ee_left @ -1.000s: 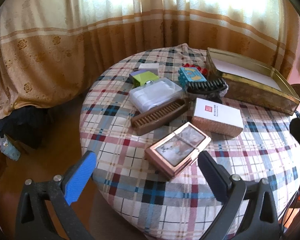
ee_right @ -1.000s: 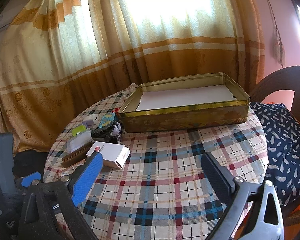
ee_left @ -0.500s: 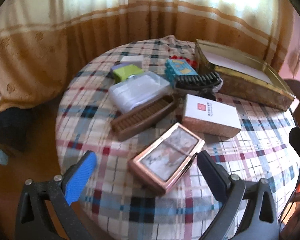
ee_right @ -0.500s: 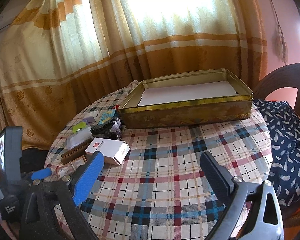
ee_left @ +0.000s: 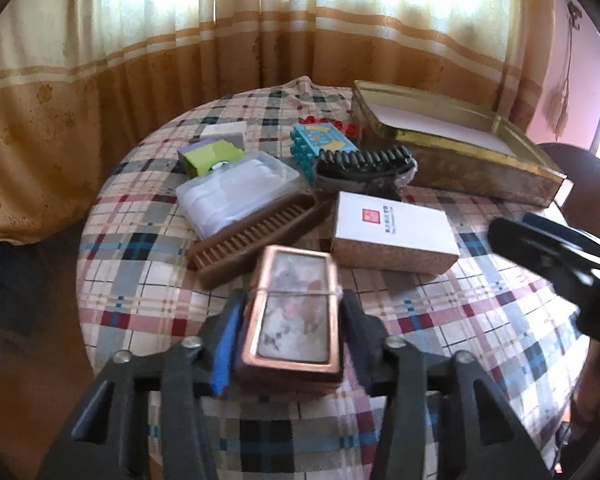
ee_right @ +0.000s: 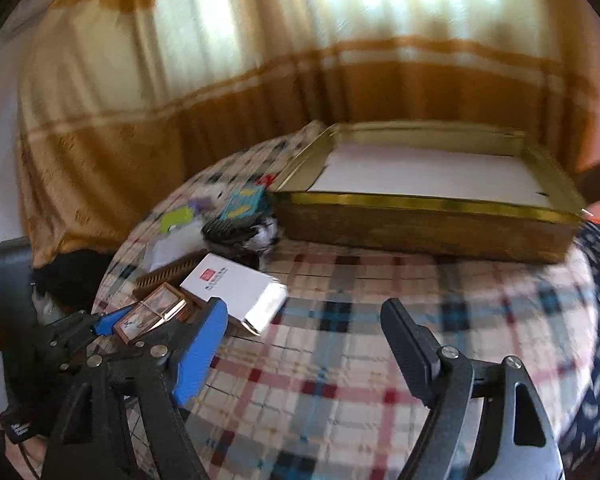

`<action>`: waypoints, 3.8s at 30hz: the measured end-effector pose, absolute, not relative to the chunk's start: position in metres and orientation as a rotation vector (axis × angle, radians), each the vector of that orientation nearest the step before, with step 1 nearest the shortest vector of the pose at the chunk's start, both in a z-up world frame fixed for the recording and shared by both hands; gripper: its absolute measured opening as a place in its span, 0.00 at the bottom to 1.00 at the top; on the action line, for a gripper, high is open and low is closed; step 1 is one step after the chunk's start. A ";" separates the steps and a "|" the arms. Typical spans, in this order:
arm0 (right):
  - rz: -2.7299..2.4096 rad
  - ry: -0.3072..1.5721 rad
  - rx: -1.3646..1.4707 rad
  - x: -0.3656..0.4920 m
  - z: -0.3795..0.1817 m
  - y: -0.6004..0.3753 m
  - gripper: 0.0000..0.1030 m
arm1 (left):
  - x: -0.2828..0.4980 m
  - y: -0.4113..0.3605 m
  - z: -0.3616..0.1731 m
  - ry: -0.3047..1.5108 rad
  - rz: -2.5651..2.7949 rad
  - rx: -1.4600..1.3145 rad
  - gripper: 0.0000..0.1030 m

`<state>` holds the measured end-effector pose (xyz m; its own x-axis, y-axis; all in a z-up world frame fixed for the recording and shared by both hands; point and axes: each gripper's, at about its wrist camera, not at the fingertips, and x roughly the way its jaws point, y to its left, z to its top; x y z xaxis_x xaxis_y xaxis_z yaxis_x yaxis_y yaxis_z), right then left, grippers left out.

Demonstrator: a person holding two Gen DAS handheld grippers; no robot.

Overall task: Organize rigid objects
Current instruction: 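Grasp the white box with the right tool while the left tool grasps the copper picture case, then carry both items into the gold tray and open both tools to release, then withdraw both tools from the tray toward the remaining objects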

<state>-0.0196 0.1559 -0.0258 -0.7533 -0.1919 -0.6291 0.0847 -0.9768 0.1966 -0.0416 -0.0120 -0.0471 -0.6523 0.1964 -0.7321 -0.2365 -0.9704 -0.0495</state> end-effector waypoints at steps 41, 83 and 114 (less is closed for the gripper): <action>-2.797 -0.219 0.784 -0.026 0.037 0.201 0.43 | -0.041 0.012 0.035 0.042 2.736 -0.879 0.44; -3.304 -0.480 0.912 -0.080 -0.009 0.324 0.44 | -0.149 0.197 -0.014 0.233 2.651 -0.907 0.53; -3.544 -0.054 0.233 0.001 0.033 0.253 0.89 | -0.094 0.080 0.008 0.091 2.983 -0.799 1.00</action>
